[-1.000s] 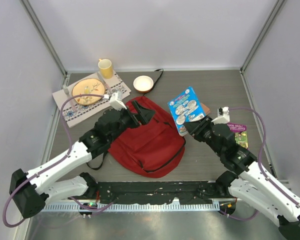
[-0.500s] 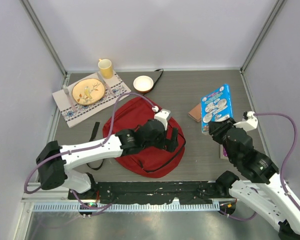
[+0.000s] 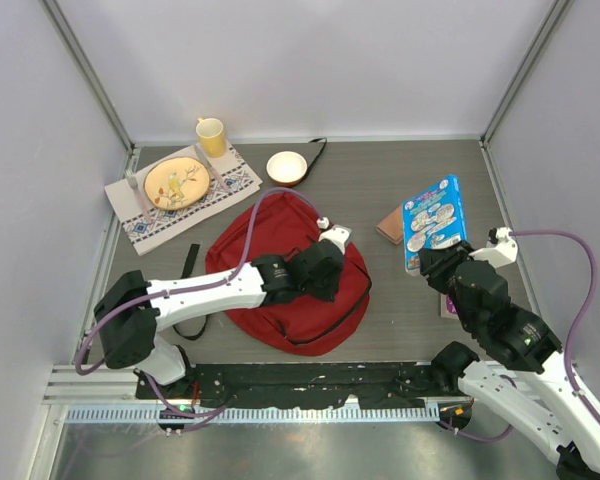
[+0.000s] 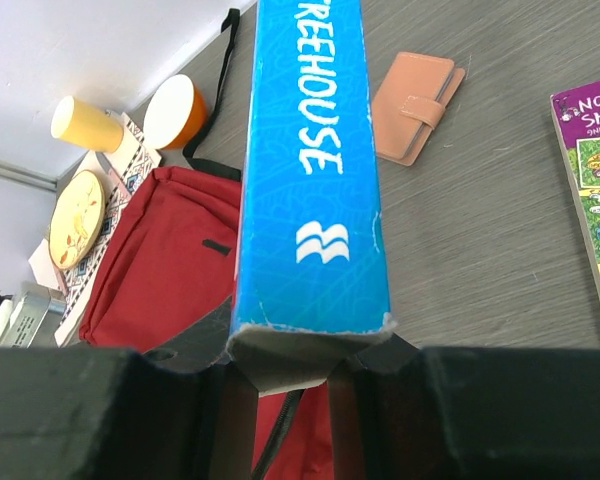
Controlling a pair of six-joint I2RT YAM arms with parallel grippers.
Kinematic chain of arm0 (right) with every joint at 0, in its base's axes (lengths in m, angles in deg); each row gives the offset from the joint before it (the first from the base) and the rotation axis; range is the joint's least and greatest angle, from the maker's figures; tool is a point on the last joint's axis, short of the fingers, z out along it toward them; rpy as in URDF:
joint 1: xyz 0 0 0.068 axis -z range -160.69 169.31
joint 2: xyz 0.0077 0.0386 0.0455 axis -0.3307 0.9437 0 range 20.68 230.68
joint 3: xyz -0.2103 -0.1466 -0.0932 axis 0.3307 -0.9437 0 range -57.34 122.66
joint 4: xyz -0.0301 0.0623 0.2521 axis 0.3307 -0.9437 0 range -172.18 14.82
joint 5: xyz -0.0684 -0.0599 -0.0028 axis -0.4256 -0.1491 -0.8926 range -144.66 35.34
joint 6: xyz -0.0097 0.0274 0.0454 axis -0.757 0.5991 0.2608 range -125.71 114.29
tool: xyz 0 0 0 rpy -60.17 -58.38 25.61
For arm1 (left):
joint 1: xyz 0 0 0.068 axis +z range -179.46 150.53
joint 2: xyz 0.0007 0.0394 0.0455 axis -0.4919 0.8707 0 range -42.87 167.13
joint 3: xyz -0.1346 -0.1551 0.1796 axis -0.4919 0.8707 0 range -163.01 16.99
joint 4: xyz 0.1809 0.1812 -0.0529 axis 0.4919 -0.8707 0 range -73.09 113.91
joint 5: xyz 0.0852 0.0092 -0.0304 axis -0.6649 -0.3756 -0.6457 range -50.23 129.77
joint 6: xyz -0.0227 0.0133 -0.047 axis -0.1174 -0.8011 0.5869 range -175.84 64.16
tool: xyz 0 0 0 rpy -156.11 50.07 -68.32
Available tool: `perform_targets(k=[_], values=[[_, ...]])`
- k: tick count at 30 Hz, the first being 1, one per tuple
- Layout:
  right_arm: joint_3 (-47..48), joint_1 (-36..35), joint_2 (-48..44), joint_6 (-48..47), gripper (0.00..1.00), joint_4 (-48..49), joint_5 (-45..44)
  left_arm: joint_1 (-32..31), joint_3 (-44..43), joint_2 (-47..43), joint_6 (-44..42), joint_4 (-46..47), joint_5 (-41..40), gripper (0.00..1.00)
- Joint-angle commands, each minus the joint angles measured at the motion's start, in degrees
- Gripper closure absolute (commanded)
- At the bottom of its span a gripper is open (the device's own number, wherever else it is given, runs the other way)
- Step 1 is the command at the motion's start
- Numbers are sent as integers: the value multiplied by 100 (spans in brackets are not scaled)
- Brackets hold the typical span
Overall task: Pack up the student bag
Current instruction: Place the book in the student bag.
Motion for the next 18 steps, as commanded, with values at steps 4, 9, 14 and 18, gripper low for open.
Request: perform_targets(k=[4,9,14,18], values=[[108,14,-77,92,99,521,-74,-2,-7,-536,22,49,-395,100],[64,5,-191,118,99,451,-83,-2,-42,-826,-127,5,-650,100],[-24,5,-113,197,99,460,31,6,28,-984,-110,170,-283,50],[-24,5,-77,241,99,460,49,-2,178,-862,-48,760,570,20]])
